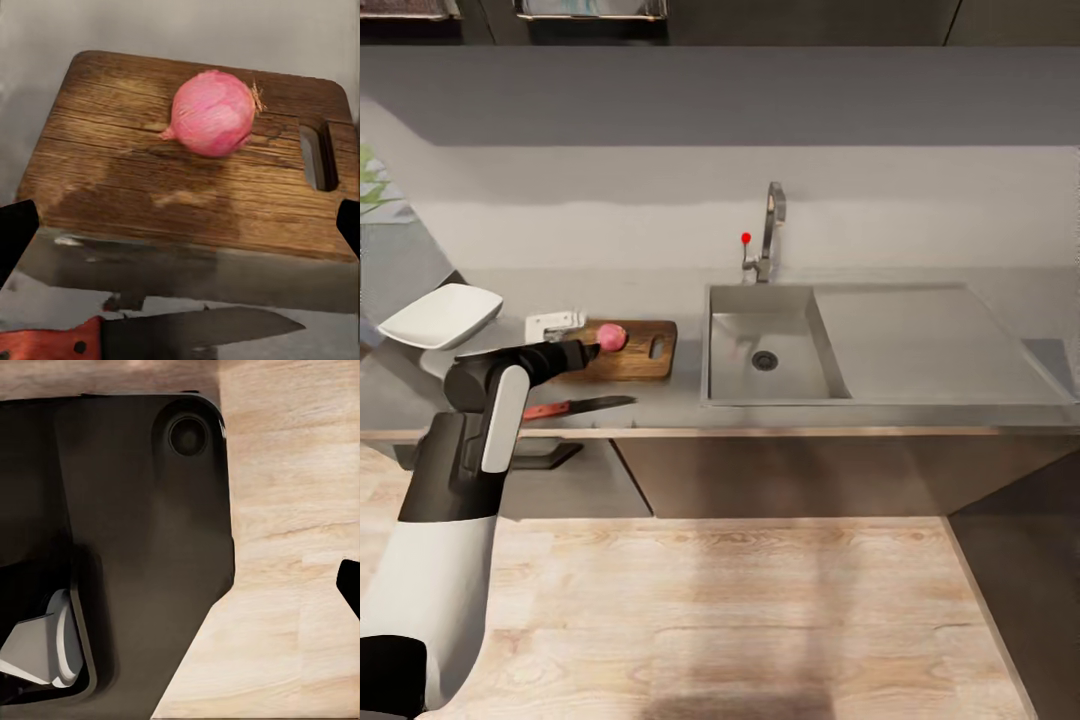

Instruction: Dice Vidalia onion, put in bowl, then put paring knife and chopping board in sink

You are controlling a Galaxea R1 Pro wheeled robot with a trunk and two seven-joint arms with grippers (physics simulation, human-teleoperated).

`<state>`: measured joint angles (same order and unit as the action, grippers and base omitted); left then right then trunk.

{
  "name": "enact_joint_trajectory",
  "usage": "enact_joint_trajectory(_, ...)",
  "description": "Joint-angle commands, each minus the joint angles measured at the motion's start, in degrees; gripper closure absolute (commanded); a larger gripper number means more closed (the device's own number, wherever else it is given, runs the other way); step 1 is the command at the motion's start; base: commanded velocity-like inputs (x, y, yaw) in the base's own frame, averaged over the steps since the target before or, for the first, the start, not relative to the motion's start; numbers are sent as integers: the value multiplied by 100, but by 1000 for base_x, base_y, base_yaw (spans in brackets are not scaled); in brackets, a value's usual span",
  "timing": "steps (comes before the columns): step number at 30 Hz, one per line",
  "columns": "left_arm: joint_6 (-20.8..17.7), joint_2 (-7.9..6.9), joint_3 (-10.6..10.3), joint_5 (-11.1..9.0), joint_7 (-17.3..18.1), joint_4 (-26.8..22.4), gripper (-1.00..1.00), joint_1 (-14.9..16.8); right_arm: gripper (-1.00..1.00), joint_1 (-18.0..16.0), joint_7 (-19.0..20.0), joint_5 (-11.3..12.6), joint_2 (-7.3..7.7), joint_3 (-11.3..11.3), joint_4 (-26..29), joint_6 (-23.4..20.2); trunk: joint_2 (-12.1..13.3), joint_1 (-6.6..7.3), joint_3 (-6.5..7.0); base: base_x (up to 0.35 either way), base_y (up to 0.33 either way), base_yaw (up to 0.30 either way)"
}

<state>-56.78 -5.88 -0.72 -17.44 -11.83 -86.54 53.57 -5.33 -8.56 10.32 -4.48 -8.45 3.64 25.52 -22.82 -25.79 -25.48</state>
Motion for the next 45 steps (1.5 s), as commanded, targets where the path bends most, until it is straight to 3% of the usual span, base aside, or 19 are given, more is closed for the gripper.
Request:
enact_joint_trajectory(1,-19,-2,-8,-60,-56,35,-100,4,-100,-3,-23,49,0,-51,-4,19,-10,1,-8,-335,0,0)
enact_joint_trajectory(25,25,8,-16,-58,-56,735,-100,4,-100,-3,-23,49,0,-51,-4,16,-10,1,-8,-335,0,0)
enact_joint_trajectory(34,166,40,-38,-58,-3,1629,-100,4,-100,-3,-23,49,8,-48,8,23,-10,1,-8,-188,0,0)
enact_joint_trajectory(37,876,40,-145,-58,9,2422,-100,-1,-100,-3,-23,49,45,-44,12,23,-10,1,-8,-11,0,0)
enact_joint_trajectory(40,2402,37,-620,-52,20,4033,-100,-4,-100,-3,-23,49,156,-36,41,23,-10,1,-8,-2,0,0)
enact_joint_trajectory(41,2663,38,-717,-51,21,4305,-100,-4,-100,-3,-23,49,165,-37,65,22,-10,1,-8,-1,0,0)
enact_joint_trajectory(43,3794,49,-1138,-53,27,5425,-100,-4,-100,-3,-23,49,196,-40,245,-1,-10,1,-8,0,0,0)
enact_joint_trajectory(45,4903,150,-1477,-56,68,6558,-100,-4,-100,-3,-23,49,258,-40,421,-26,-10,1,-8,0,0,0)
